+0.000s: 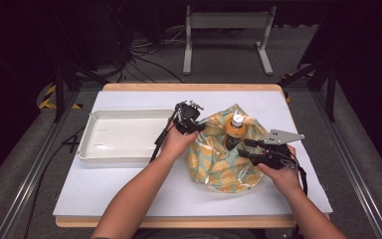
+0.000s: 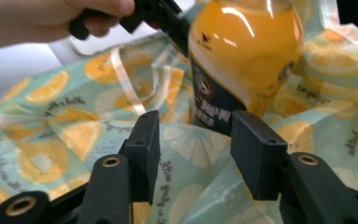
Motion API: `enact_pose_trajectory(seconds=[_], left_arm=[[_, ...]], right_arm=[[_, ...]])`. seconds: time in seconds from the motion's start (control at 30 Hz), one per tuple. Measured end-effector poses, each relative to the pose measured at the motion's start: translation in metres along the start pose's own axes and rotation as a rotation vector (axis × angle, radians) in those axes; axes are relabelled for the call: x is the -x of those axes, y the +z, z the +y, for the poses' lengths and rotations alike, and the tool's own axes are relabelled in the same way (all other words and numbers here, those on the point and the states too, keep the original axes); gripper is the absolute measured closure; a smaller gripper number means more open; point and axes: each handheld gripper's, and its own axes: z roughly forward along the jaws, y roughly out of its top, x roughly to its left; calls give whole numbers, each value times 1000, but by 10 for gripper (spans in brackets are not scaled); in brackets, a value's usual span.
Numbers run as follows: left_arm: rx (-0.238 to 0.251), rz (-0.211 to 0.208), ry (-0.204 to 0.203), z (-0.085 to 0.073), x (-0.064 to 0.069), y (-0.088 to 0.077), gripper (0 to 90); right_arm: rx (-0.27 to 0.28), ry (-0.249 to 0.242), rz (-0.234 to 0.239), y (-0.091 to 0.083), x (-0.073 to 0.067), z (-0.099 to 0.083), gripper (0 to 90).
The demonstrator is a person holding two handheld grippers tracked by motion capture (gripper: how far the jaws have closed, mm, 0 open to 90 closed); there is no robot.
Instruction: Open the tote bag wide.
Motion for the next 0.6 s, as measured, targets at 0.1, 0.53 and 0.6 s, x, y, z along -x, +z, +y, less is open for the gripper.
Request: enact_pose_trajectory(seconds=[0.1, 0.53, 0.6], left_arm=[[-2, -1, 1, -1, 0, 0, 828], [-17, -8, -5, -4, -1, 4, 822], [-18, -7, -5, -4, -1, 4, 821]], right_arm=[[-20, 6, 1, 3, 3, -5, 505], [-147, 54, -24, 15, 13, -25, 279], [-179, 47, -33, 16, 12, -28, 256]])
